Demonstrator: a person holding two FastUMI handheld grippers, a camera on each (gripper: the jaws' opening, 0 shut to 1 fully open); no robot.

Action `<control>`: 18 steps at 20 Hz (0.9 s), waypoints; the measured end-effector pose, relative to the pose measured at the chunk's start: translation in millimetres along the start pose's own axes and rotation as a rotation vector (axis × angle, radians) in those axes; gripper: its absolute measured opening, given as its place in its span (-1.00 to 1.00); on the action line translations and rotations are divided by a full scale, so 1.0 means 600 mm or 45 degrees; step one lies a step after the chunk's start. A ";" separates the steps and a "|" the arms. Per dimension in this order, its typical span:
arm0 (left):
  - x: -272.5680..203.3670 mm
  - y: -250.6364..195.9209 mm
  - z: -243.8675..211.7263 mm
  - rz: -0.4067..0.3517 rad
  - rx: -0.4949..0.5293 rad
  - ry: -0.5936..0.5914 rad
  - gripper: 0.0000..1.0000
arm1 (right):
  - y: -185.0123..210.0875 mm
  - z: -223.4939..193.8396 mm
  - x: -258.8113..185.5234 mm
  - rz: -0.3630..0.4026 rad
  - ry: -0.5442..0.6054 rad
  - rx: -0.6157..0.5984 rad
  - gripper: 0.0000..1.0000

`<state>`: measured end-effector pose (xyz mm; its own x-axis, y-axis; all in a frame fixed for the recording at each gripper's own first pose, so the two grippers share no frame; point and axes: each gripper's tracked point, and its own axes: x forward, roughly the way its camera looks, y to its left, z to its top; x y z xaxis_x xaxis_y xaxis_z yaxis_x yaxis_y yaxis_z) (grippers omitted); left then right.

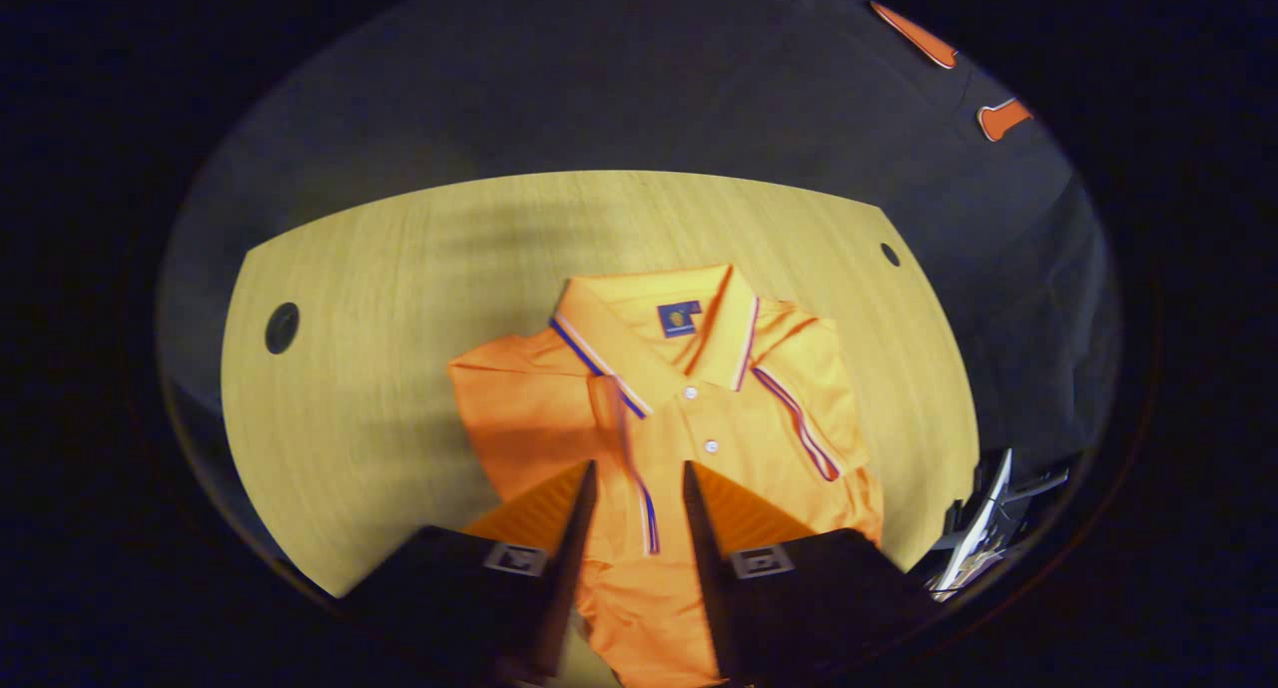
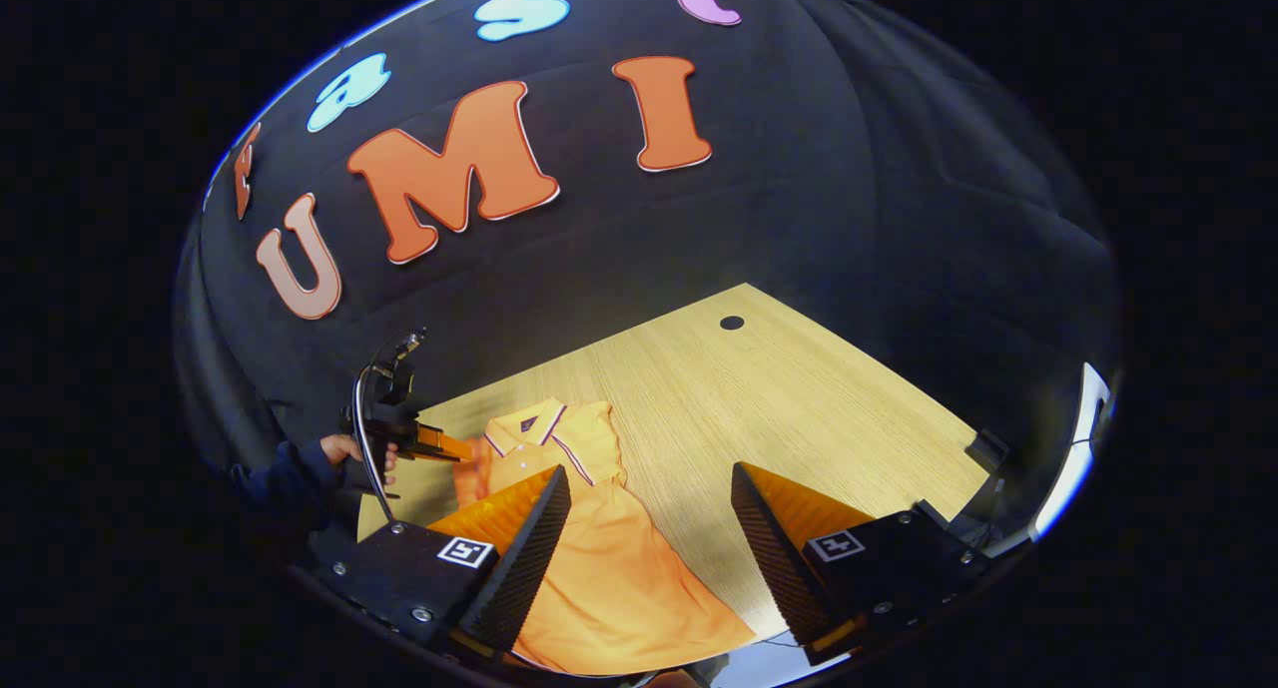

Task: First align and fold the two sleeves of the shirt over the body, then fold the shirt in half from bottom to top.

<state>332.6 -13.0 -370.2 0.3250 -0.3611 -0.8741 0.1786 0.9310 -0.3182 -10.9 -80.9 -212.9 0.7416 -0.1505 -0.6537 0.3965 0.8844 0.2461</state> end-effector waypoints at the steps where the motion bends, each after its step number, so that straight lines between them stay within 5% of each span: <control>1: -0.003 -0.003 -0.002 0.002 0.023 -0.020 0.42 | 0.004 0.003 0.002 -0.008 -0.003 0.003 0.97; 2: -0.010 0.001 -0.002 0.022 0.052 -0.030 0.89 | 0.007 0.005 -0.001 -0.015 -0.007 -0.002 0.97; 3: -0.015 0.006 -0.008 0.046 0.075 -0.047 0.93 | 0.008 0.007 -0.002 -0.020 -0.012 -0.012 0.97; 11: -0.139 -0.027 -0.059 0.129 0.060 -0.303 0.97 | 0.003 -0.008 0.006 -0.004 -0.099 -0.163 0.97; 18: -0.280 -0.074 -0.098 0.233 0.060 -0.584 0.96 | 0.046 0.020 0.004 0.177 -0.192 -0.295 0.97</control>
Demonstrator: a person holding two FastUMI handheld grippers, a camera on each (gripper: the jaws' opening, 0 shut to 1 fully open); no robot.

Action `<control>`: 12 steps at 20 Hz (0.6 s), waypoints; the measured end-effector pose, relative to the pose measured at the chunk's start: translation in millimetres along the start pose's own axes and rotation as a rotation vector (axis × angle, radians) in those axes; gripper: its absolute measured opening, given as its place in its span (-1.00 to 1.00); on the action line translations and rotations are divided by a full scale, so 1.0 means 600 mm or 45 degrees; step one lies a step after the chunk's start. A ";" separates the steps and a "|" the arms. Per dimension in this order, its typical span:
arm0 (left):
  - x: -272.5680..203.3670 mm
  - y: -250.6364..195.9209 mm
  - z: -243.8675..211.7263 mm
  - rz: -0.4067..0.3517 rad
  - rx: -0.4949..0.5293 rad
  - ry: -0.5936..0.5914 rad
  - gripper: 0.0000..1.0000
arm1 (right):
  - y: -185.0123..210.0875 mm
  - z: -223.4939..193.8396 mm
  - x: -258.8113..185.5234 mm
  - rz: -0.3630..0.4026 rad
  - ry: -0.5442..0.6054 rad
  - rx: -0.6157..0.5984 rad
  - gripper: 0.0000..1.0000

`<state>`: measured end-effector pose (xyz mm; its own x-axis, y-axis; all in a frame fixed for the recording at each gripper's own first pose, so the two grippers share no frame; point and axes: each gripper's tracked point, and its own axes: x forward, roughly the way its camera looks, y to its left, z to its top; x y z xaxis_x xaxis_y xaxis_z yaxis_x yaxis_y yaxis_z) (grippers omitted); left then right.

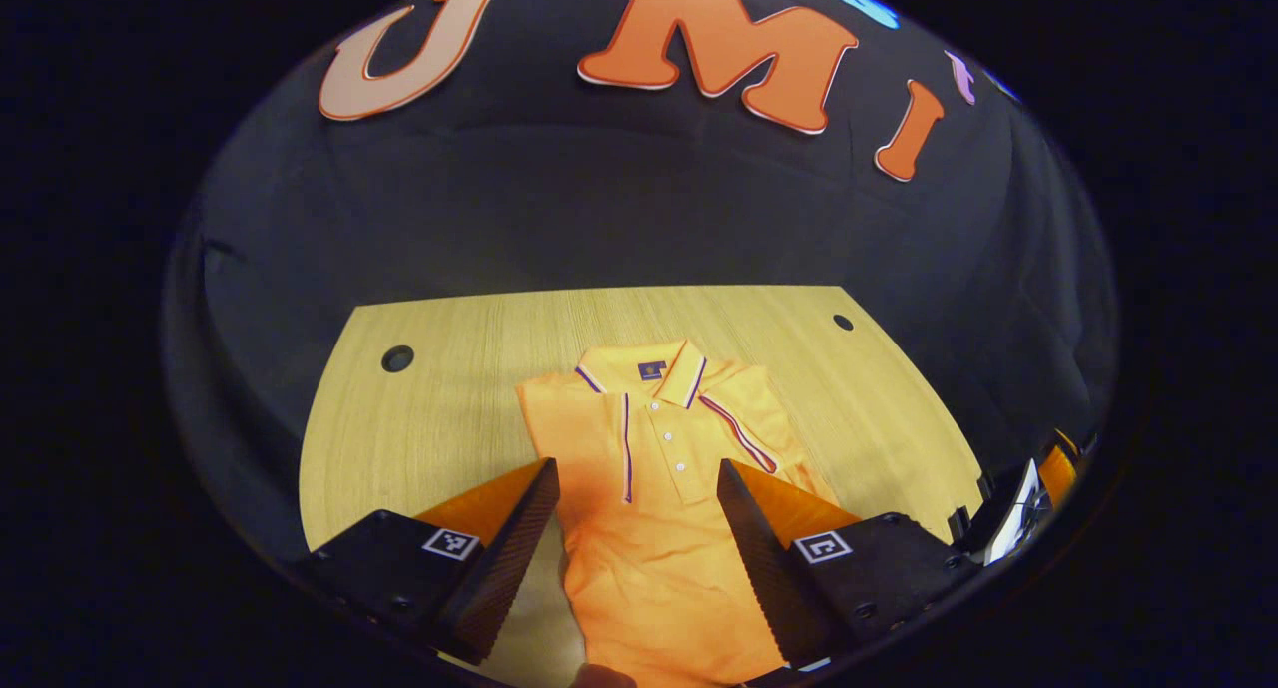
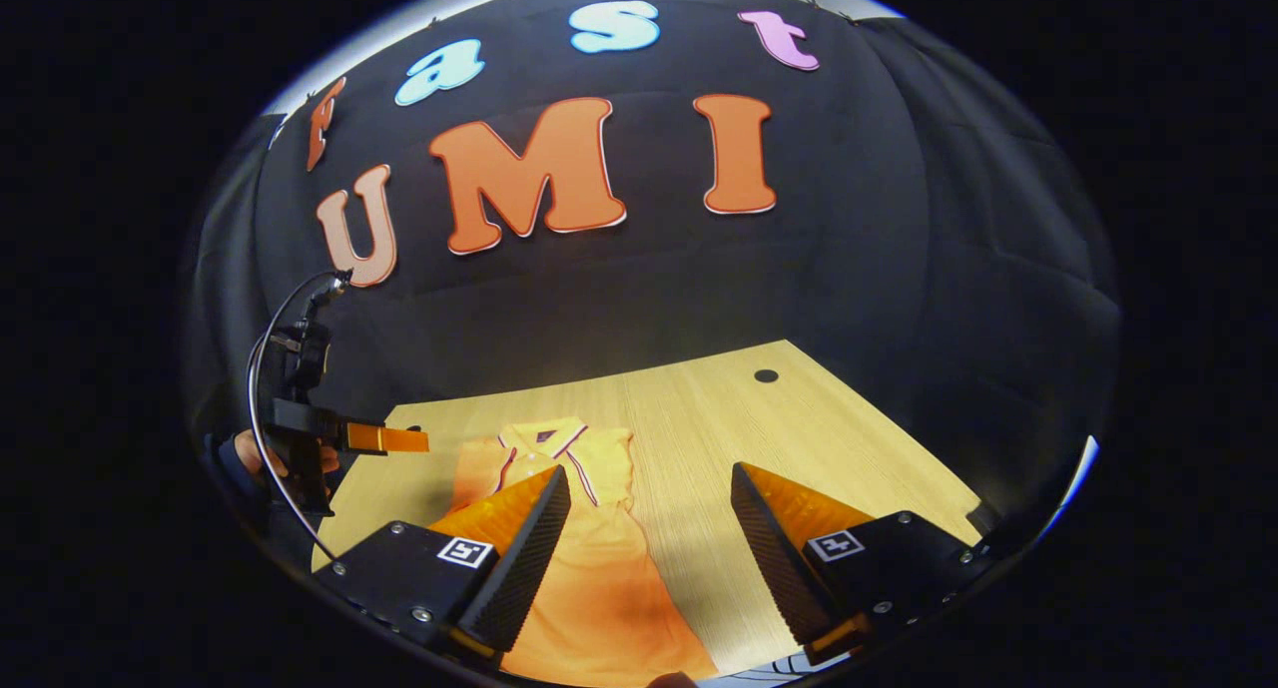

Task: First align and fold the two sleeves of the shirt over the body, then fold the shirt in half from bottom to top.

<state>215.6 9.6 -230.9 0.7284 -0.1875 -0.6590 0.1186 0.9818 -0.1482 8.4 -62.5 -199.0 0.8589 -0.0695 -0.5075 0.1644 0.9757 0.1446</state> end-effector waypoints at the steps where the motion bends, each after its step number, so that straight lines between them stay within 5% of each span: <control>1: -0.021 -0.002 0.005 0.016 -0.002 -0.042 0.96 | 0.004 0.008 -0.001 0.024 -0.022 -0.022 0.97; 12: -0.237 -0.031 0.011 0.186 -0.010 -0.471 0.95 | 0.053 0.003 -0.040 0.207 -0.173 -0.142 0.97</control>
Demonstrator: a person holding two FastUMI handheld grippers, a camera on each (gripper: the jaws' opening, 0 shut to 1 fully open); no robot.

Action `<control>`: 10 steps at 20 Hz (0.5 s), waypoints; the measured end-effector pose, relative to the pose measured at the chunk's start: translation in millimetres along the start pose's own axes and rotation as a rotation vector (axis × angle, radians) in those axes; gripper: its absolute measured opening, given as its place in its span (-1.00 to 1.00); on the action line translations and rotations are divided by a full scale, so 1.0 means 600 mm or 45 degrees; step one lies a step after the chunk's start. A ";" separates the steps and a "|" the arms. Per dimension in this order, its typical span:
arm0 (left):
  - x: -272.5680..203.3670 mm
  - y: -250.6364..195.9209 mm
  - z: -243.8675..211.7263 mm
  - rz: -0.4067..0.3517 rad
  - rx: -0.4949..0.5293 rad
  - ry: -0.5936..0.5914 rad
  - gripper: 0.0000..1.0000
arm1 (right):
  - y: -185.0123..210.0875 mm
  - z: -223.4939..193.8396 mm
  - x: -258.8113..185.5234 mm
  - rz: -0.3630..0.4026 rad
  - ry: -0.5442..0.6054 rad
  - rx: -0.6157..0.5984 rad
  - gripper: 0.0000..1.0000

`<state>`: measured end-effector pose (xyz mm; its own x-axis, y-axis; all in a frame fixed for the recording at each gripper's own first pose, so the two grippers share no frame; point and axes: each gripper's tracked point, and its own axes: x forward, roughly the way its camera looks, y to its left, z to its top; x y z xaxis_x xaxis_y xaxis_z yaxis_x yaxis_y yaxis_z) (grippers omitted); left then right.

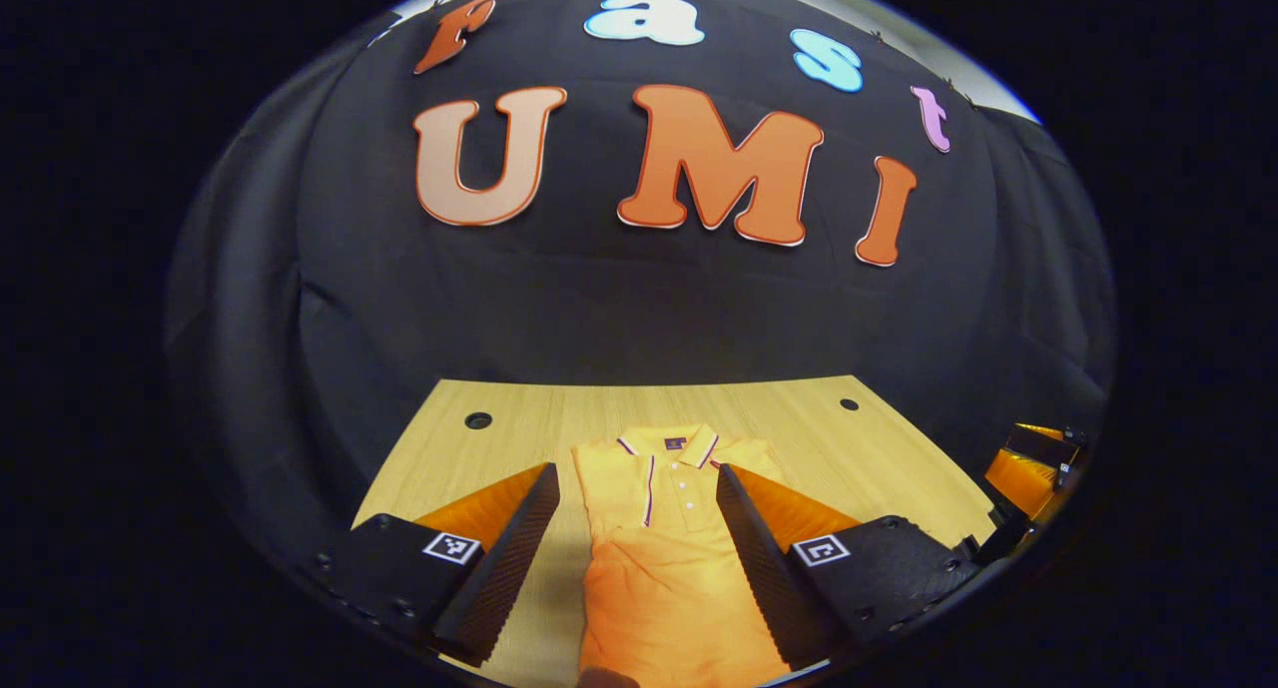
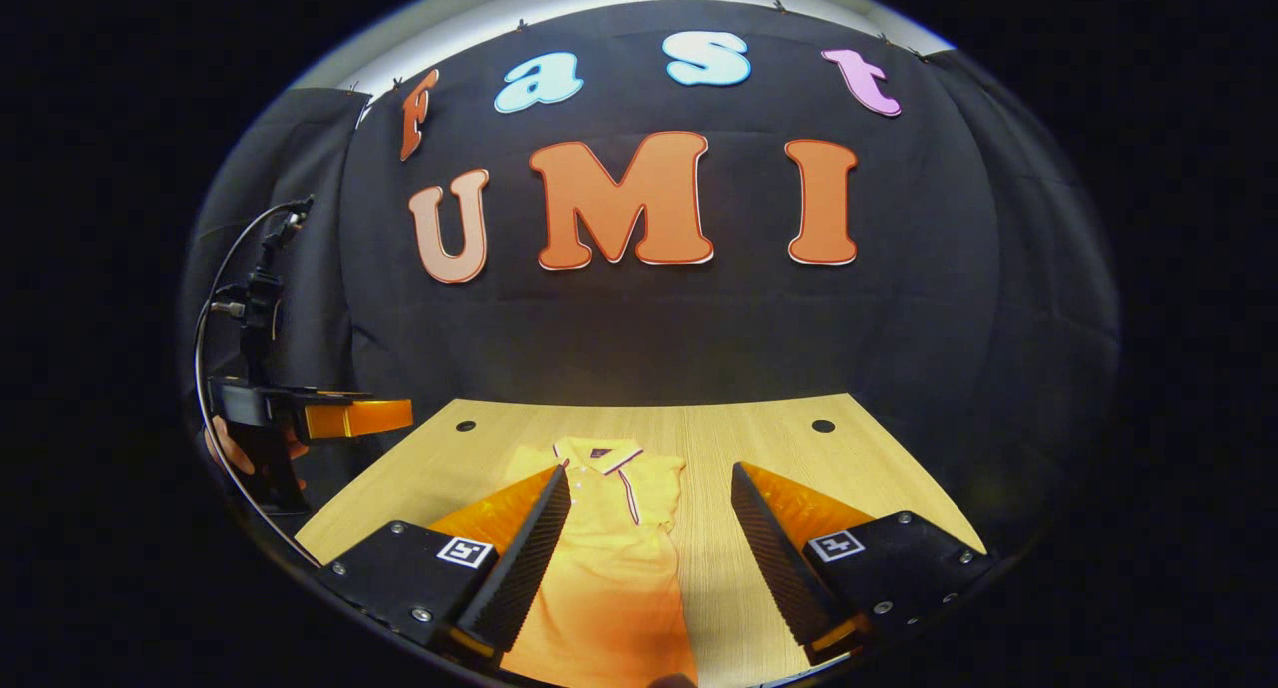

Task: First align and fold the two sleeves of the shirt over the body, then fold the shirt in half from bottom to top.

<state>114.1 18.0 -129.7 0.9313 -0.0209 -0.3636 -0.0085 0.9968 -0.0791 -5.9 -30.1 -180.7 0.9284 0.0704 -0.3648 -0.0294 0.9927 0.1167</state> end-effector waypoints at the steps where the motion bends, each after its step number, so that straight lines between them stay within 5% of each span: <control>1: -0.021 0.002 0.006 0.013 0.002 -0.046 0.94 | 0.003 -0.007 -0.004 0.003 -0.002 -0.001 0.97; 10: -0.173 -0.012 0.048 0.098 0.070 -0.481 0.95 | 0.018 -0.013 -0.054 0.085 -0.144 -0.046 0.97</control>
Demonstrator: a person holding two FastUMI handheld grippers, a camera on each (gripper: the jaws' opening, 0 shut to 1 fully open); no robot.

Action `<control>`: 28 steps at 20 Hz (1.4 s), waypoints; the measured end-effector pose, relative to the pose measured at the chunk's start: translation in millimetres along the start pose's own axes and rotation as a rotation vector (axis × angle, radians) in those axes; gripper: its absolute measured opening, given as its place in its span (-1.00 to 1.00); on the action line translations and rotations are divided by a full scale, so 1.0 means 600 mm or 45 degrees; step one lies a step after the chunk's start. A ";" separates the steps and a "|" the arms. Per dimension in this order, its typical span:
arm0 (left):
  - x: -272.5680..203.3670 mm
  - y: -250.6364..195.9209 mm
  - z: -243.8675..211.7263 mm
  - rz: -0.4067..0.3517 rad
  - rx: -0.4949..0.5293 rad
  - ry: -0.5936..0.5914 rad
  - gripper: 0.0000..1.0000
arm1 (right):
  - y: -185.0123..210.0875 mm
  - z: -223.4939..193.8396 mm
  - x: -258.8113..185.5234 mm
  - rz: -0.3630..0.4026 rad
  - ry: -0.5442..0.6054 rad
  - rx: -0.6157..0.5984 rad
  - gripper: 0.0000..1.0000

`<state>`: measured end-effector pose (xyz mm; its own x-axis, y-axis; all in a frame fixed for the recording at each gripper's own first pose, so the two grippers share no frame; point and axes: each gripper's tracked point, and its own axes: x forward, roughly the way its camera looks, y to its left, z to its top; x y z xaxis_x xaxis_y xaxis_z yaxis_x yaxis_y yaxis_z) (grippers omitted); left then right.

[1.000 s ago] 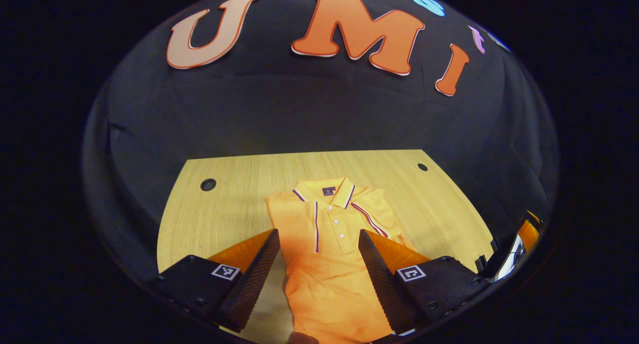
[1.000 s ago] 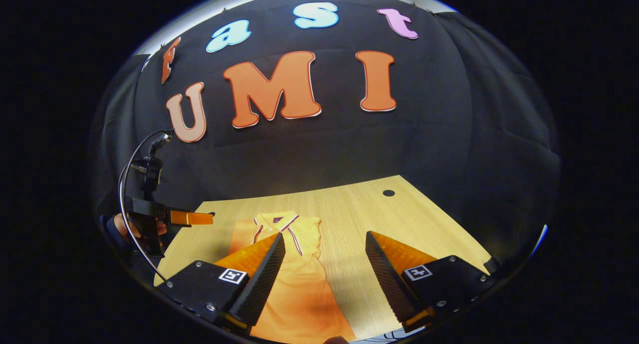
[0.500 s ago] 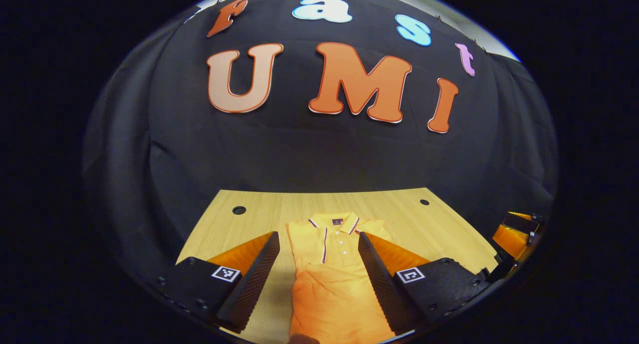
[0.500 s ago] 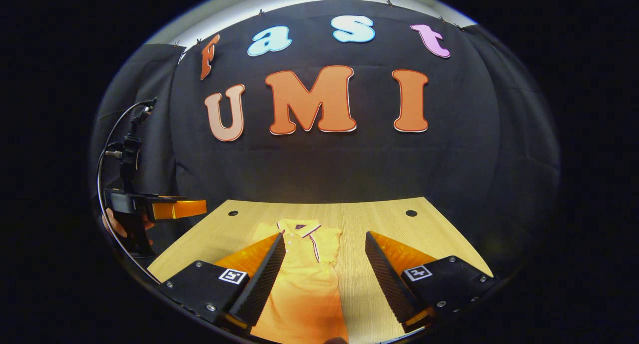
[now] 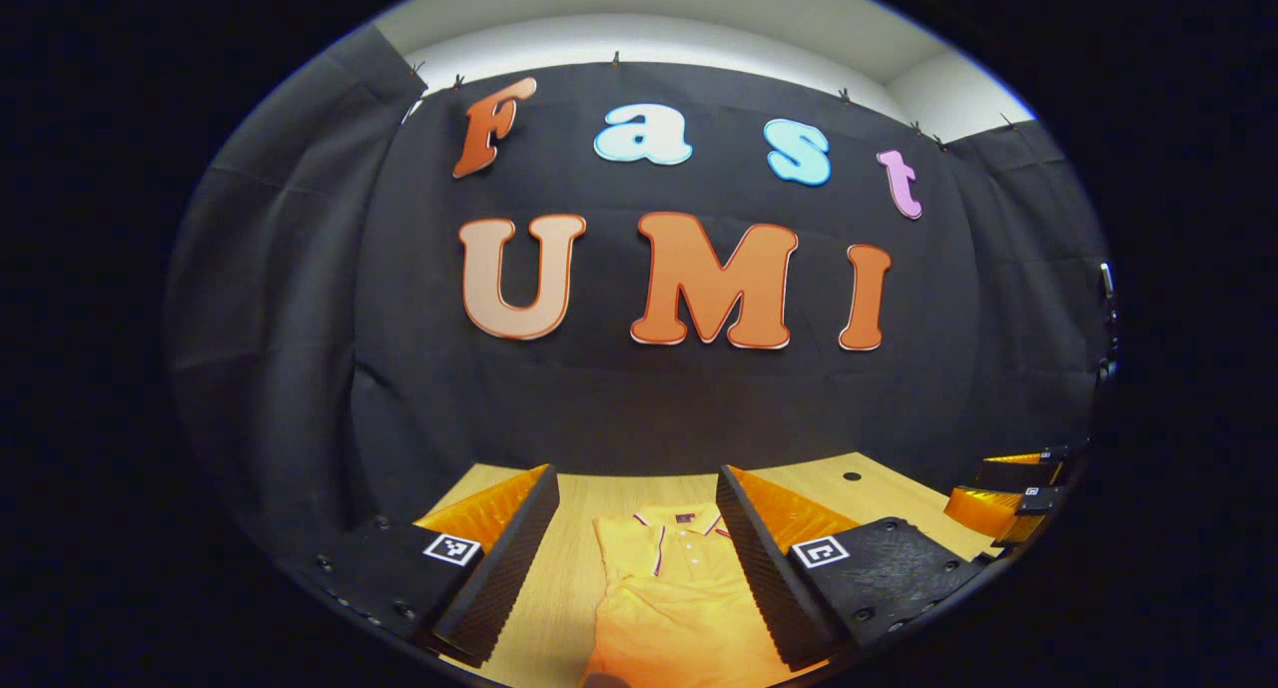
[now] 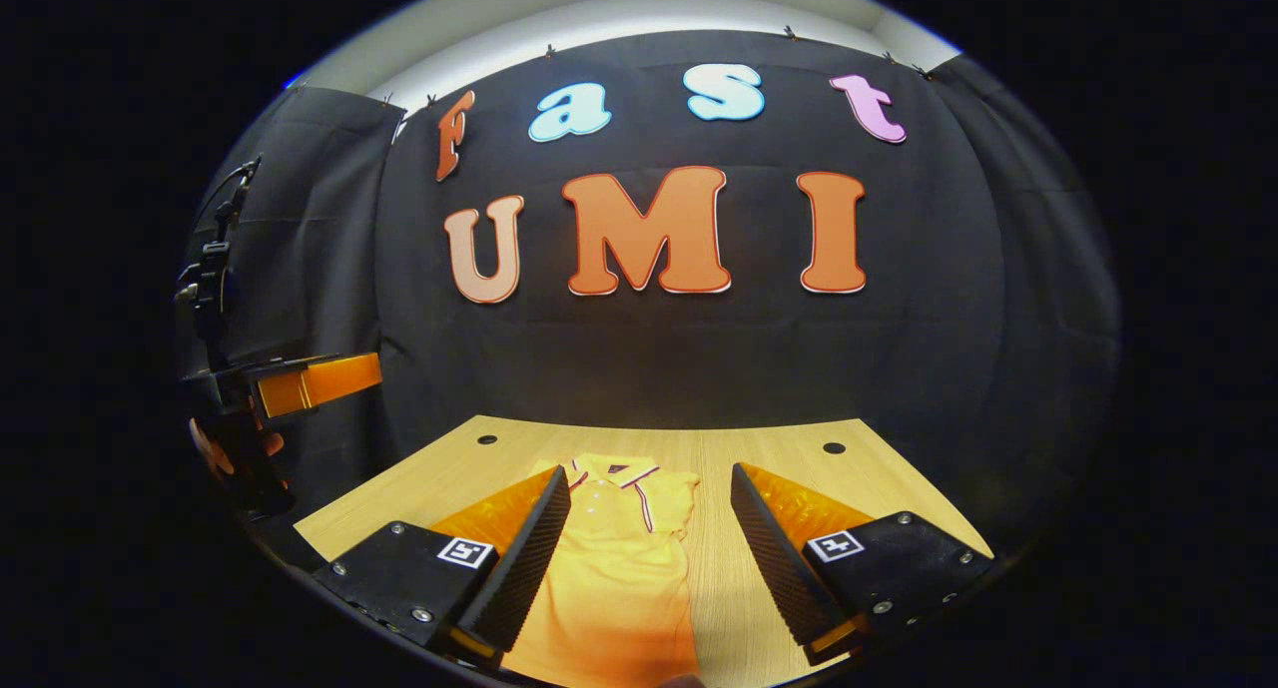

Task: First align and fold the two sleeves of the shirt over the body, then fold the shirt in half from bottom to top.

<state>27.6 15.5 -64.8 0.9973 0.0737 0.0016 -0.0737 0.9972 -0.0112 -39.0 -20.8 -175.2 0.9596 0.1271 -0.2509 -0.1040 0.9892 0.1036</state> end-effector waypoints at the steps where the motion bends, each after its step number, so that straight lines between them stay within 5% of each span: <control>1: -0.011 -0.002 0.009 0.018 0.023 -0.039 0.95 | 0.001 -0.004 -0.005 0.009 -0.004 -0.013 0.97; 15: -0.111 0.023 -0.286 0.094 -0.024 0.646 0.96 | -0.019 -0.242 -0.040 0.033 0.491 0.015 0.96; 28: -0.176 0.026 -0.491 0.052 -0.053 1.168 0.98 | -0.023 -0.421 -0.096 0.021 0.941 0.073 0.98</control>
<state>-77.9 19.9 -359.7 0.6064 0.0535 -0.7934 -0.1267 0.9915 -0.0299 -158.9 -23.1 -405.3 0.5300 0.1782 -0.8291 -0.0837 0.9839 0.1580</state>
